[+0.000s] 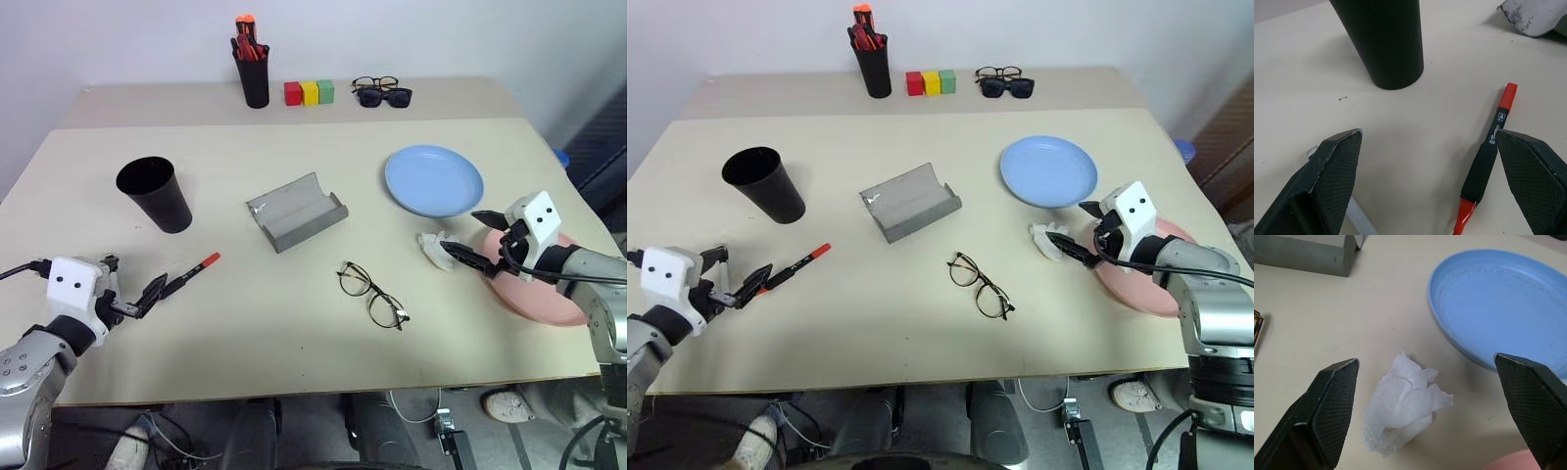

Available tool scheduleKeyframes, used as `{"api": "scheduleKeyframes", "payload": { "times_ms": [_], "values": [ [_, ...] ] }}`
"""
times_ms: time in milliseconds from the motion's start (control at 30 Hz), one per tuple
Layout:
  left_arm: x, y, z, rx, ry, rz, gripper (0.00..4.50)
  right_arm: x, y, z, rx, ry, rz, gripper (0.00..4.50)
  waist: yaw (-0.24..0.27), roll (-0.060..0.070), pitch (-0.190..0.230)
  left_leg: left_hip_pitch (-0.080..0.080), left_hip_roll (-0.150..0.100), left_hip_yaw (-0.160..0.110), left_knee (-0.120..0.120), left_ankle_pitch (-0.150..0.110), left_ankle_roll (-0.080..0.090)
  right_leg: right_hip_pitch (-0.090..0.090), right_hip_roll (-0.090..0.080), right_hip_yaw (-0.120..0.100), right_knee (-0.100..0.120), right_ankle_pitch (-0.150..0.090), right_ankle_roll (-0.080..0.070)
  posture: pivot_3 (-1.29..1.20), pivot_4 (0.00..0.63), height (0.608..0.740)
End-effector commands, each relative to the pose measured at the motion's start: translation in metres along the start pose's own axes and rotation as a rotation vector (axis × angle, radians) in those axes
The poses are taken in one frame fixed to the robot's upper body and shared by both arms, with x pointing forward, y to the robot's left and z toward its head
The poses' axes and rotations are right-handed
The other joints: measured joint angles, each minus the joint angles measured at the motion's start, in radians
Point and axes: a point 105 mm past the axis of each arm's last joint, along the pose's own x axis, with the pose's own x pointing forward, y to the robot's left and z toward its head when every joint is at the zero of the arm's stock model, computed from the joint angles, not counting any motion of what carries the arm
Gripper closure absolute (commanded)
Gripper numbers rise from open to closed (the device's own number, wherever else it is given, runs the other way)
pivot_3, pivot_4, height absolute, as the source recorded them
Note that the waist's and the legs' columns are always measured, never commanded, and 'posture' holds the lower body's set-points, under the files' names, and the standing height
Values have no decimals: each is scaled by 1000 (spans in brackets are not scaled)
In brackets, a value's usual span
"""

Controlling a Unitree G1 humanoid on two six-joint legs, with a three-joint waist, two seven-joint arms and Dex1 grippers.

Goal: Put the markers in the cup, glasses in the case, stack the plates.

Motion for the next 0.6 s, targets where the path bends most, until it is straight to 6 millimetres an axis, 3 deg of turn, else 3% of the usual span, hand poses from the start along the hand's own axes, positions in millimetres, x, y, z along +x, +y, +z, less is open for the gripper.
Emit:
{"api": "scheduleKeyframes", "payload": {
  "times_ms": [33,200,367,500,600],
  "values": [
    [-1,3,10,19,-31,21,68,4,1,17,-50,-55,-2,0,0,0,0,0,0,0,0,0,0,0,0,0,0,0,0,0,150,740],
    [0,1,13,15,-36,30,68,19,6,30,-68,-100,22,0,-1,0,0,0,0,0,0,0,0,-1,0,0,2,0,0,0,150,740],
    [9,-27,6,19,77,-147,68,36,33,46,-76,-164,110,0,1,0,0,0,0,0,0,0,0,-1,1,0,3,0,0,0,150,740],
    [44,-41,19,100,126,-214,68,45,91,54,-134,-174,332,0,7,0,0,0,0,-1,1,0,0,-1,1,0,7,-1,1,0,150,740],
    [59,-44,24,130,167,-238,68,45,126,63,-160,-207,439,0,-2,0,0,0,0,-2,2,0,0,-1,2,0,7,0,2,0,150,740]
  ]
}}
